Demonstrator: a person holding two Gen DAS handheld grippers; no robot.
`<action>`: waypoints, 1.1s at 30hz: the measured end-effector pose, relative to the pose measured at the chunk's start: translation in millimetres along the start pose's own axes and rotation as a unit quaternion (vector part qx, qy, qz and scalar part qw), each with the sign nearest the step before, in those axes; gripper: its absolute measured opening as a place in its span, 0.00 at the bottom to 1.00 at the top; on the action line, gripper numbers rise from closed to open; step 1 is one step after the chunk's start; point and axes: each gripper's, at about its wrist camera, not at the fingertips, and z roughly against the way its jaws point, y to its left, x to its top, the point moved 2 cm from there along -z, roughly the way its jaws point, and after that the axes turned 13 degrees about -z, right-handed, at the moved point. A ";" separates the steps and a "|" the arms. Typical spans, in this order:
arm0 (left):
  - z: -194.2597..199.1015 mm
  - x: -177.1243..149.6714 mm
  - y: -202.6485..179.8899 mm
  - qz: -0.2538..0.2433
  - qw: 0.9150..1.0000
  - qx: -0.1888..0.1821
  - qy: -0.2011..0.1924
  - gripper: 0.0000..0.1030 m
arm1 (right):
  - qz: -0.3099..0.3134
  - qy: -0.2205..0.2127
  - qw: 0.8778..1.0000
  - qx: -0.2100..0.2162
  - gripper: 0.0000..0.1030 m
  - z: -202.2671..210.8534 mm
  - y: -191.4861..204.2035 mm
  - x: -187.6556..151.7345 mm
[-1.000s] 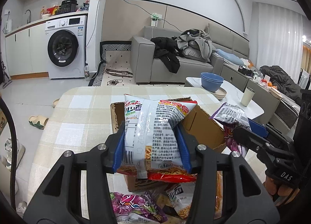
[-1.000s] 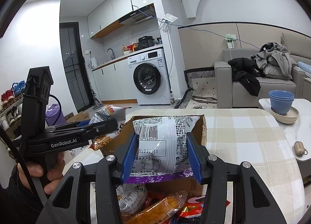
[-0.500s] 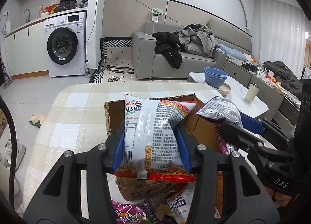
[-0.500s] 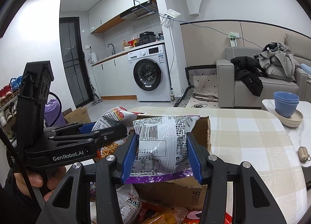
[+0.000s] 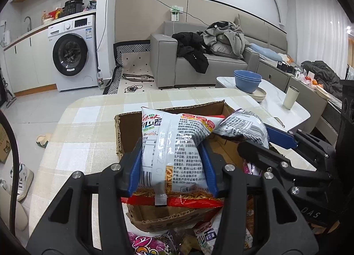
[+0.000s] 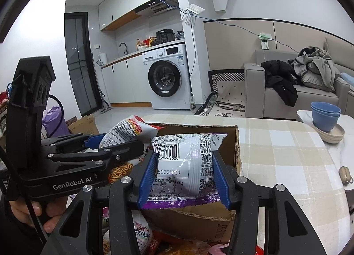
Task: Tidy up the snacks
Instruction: 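Lower the bag into the box and open the left tool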
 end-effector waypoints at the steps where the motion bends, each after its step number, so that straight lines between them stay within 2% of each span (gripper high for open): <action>1: 0.1 -1.3 0.0 -0.002 1.000 -0.001 0.000 0.44 | 0.002 0.001 1.000 -0.001 0.49 -0.2 -0.1 -0.1; 7: -2.8 -4.7 -3.6 -0.002 1.000 -0.010 0.008 0.44 | 0.000 0.005 1.000 -0.004 0.49 3.5 -2.2 -3.6; 12: 0.3 -8.3 -6.3 -0.007 1.000 -0.017 0.014 0.51 | 0.001 0.008 1.000 -0.005 0.50 6.5 -3.3 -3.4; 14: 6.2 -10.1 -5.2 -0.006 1.000 -0.016 0.014 0.68 | 0.002 0.005 1.000 -0.006 0.52 10.5 -3.4 -2.3; 16: 15.4 -12.4 -3.3 -0.003 1.000 -0.013 0.009 0.81 | 0.004 -0.002 1.000 -0.016 0.67 16.5 -5.2 -1.0; 17: 19.4 -13.3 -3.3 -0.003 1.000 -0.013 0.006 0.81 | 0.001 -0.008 1.000 -0.018 0.72 21.7 -7.3 -0.7; 19: 29.9 -16.6 -3.8 -0.005 1.000 -0.012 0.006 0.86 | -0.009 -0.012 1.000 -0.011 0.91 31.3 -12.0 -1.9; 20: 33.5 -18.4 -3.2 -0.004 1.000 -0.012 0.007 0.97 | -0.014 -0.010 1.000 -0.007 0.95 36.4 -14.8 -2.1; 21: 39.2 -20.6 -3.5 -0.002 1.000 -0.011 0.006 0.99 | -0.017 -0.010 1.000 -0.008 0.99 40.5 -17.0 -2.4; 25: 65.6 -33.8 -3.6 0.003 1.000 -0.009 -0.001 0.99 | -0.030 -0.024 0.999 -0.028 0.99 60.1 -27.8 -3.9; 33: 108.7 -68.2 0.5 0.008 1.000 0.003 0.002 0.99 | -0.034 0.000 0.998 -0.043 1.00 79.1 -34.2 -21.5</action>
